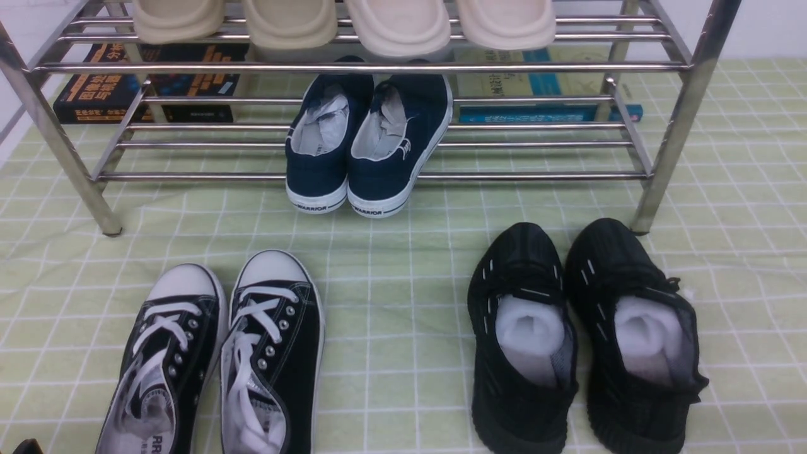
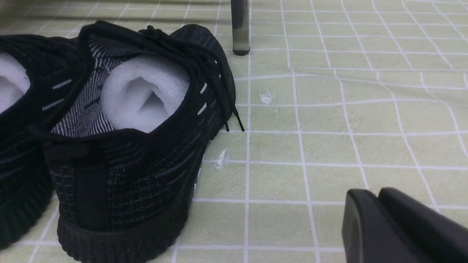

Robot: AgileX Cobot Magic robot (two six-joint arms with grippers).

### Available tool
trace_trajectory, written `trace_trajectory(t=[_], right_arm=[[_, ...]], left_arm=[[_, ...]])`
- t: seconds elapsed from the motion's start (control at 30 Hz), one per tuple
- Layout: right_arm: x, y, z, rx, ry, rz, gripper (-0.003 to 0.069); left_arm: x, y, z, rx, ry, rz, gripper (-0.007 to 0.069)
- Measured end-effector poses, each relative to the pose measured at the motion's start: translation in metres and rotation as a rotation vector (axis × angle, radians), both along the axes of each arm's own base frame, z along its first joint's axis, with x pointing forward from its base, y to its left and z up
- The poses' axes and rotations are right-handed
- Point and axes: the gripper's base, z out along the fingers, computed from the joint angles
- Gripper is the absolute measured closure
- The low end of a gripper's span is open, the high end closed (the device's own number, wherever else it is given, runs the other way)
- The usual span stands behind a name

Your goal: Take the shoes off the shelf with your hand from the green coffee tablecloth.

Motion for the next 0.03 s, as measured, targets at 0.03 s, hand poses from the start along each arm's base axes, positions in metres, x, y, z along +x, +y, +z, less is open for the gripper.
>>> trace_trajectory(t=[0.03], right_arm=[[0.0000, 0.0000, 0.0000, 0.000, 0.000, 0.000, 0.0585]], left_arm=[[0.0000, 0.0000, 0.0000, 0.000, 0.000, 0.000, 0.0382]])
